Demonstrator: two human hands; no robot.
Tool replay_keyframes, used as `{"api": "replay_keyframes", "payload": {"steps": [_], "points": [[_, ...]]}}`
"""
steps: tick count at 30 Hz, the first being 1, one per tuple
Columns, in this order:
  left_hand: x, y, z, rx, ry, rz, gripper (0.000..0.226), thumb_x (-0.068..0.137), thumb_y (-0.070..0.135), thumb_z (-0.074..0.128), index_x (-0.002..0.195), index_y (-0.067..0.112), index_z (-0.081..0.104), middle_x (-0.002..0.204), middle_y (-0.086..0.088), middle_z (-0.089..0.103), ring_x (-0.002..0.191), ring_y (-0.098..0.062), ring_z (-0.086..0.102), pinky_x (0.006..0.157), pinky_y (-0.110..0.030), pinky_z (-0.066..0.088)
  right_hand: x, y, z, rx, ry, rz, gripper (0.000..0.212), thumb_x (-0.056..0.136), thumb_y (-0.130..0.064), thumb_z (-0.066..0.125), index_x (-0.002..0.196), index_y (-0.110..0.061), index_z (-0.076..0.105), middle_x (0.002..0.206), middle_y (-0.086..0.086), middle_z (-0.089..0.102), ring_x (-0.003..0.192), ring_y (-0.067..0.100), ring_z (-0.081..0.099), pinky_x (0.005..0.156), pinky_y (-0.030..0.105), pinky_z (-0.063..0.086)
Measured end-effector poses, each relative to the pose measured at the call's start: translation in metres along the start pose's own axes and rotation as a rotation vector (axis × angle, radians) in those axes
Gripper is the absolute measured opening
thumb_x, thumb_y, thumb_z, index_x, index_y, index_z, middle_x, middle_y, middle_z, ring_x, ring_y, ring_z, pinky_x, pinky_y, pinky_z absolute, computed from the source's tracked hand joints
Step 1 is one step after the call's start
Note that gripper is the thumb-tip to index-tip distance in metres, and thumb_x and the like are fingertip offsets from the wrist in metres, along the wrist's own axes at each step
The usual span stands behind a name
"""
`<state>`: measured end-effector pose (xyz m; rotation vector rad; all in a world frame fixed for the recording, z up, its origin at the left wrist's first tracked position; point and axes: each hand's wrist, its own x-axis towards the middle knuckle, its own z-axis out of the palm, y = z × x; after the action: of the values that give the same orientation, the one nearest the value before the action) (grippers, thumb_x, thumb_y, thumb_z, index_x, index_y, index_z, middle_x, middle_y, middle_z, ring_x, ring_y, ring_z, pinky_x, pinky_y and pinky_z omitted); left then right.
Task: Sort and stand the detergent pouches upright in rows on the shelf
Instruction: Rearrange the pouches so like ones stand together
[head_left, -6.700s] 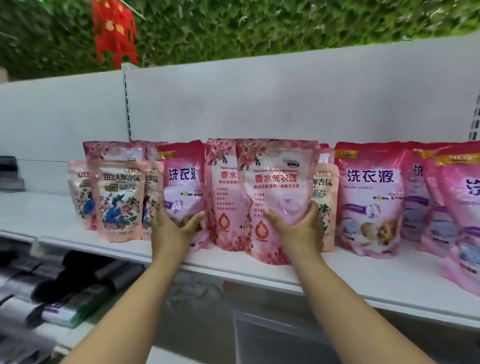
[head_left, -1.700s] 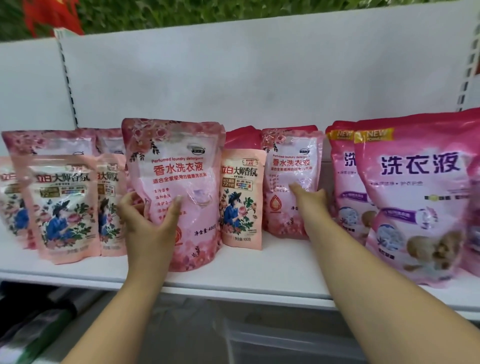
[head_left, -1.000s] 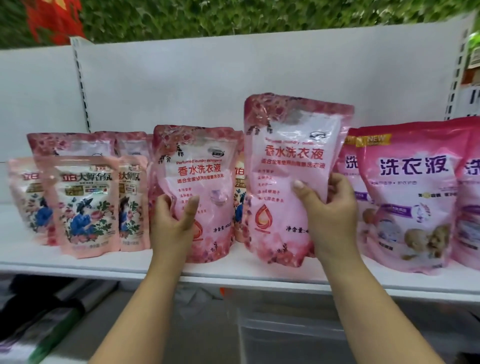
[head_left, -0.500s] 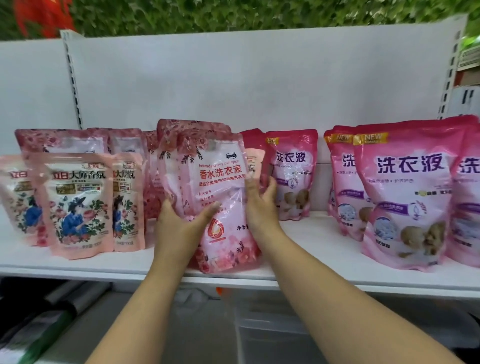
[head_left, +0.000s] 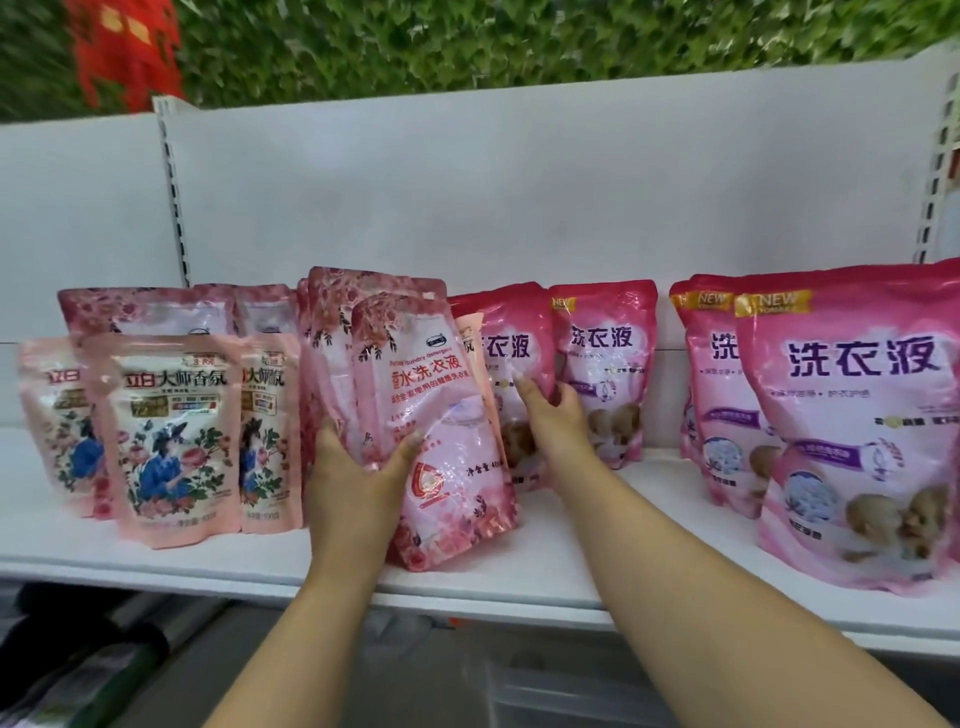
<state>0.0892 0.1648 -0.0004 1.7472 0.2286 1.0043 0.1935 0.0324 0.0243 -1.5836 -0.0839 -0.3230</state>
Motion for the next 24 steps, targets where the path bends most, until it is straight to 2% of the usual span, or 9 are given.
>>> {"api": "replay_keyframes", "payload": {"steps": [2, 4, 9, 12, 14, 17, 19, 21, 24], "points": [[-0.001, 0.0, 0.0, 0.006, 0.003, -0.008, 0.083, 0.075, 0.034, 0.072, 0.141, 0.007, 0.027, 0.14, -0.011, 0.044, 0.128, -0.026, 0.041, 0.104, -0.03, 0.028, 0.003, 0.007, 0.002, 0.0, -0.124, 0.073, 0.05, 0.089, -0.038, 0.054, 0.129, -0.01, 0.045, 0.125, 0.006, 0.054, 0.12, 0.028, 0.048, 0.092, 0.038, 0.041], [-0.001, 0.0, -0.001, 0.005, 0.003, -0.006, 0.085, 0.075, 0.034, 0.072, 0.142, 0.007, 0.025, 0.142, -0.01, 0.042, 0.13, -0.026, 0.039, 0.105, -0.03, 0.027, 0.006, 0.008, 0.003, -0.016, -0.1, 0.024, 0.038, 0.09, -0.032, 0.055, 0.121, -0.009, 0.053, 0.116, 0.006, 0.059, 0.113, 0.026, 0.053, 0.087, 0.034, 0.042], [0.0, -0.002, -0.002, 0.0, 0.012, 0.012, 0.086, 0.075, 0.034, 0.071, 0.142, 0.008, 0.025, 0.142, -0.01, 0.041, 0.13, -0.025, 0.039, 0.103, -0.029, 0.027, 0.02, 0.005, -0.032, -0.061, -0.084, -0.03, 0.05, 0.081, -0.039, 0.065, 0.12, -0.013, 0.049, 0.114, 0.005, 0.055, 0.086, 0.012, 0.055, 0.07, 0.022, 0.046], [0.003, -0.004, -0.001, -0.019, 0.011, 0.027, 0.085, 0.073, 0.033, 0.073, 0.141, 0.008, 0.028, 0.139, -0.01, 0.044, 0.127, -0.024, 0.042, 0.096, -0.022, 0.026, 0.037, 0.019, -0.053, -0.136, 0.177, 0.048, 0.093, 0.068, -0.055, 0.07, 0.141, -0.02, 0.025, 0.141, 0.009, 0.033, 0.124, 0.028, 0.041, 0.098, 0.046, 0.043], [0.002, -0.005, 0.0, -0.027, 0.023, 0.029, 0.084, 0.072, 0.032, 0.074, 0.14, 0.008, 0.03, 0.138, -0.009, 0.046, 0.126, -0.023, 0.044, 0.091, -0.019, 0.025, 0.045, 0.027, -0.059, -0.071, 0.184, 0.182, 0.108, 0.07, -0.06, 0.066, 0.147, -0.017, 0.004, 0.146, 0.011, 0.031, 0.128, 0.03, 0.039, 0.106, 0.047, 0.033], [0.001, -0.009, 0.0, -0.03, 0.02, 0.035, 0.088, 0.071, 0.033, 0.075, 0.142, 0.01, 0.027, 0.139, -0.008, 0.045, 0.127, -0.023, 0.043, 0.094, -0.02, 0.026, 0.052, 0.035, -0.062, 0.018, 0.081, 0.216, 0.096, 0.077, -0.046, 0.068, 0.145, -0.011, 0.009, 0.125, 0.011, 0.049, 0.081, 0.021, 0.06, 0.065, 0.026, 0.05], [0.003, -0.012, -0.001, -0.04, 0.015, 0.049, 0.091, 0.07, 0.036, 0.075, 0.143, 0.013, 0.025, 0.139, -0.006, 0.046, 0.127, -0.022, 0.044, 0.099, -0.024, 0.027, 0.06, 0.037, -0.063, 0.037, 0.136, 0.168, 0.085, 0.077, -0.036, 0.072, 0.141, -0.008, 0.024, 0.127, 0.01, 0.05, 0.081, 0.021, 0.06, 0.052, 0.022, 0.044], [0.007, -0.015, 0.0, -0.047, 0.023, 0.051, 0.091, 0.069, 0.037, 0.075, 0.142, 0.014, 0.026, 0.138, -0.004, 0.046, 0.127, -0.021, 0.044, 0.101, -0.026, 0.029, 0.071, 0.043, -0.061, 0.064, 0.208, 0.129, 0.076, 0.073, -0.031, 0.076, 0.133, -0.005, 0.036, 0.125, 0.012, 0.055, 0.084, 0.023, 0.063, 0.059, 0.028, 0.051], [0.01, -0.019, -0.001, -0.035, 0.037, 0.042, 0.089, 0.068, 0.039, 0.075, 0.14, 0.014, 0.03, 0.137, -0.004, 0.047, 0.126, -0.022, 0.046, 0.107, -0.034, 0.032, 0.078, 0.046, -0.056, 0.017, 0.294, 0.077, 0.073, 0.073, -0.031, 0.075, 0.13, -0.004, 0.037, 0.128, 0.017, 0.052, 0.109, 0.033, 0.057, 0.09, 0.043, 0.049]]}}
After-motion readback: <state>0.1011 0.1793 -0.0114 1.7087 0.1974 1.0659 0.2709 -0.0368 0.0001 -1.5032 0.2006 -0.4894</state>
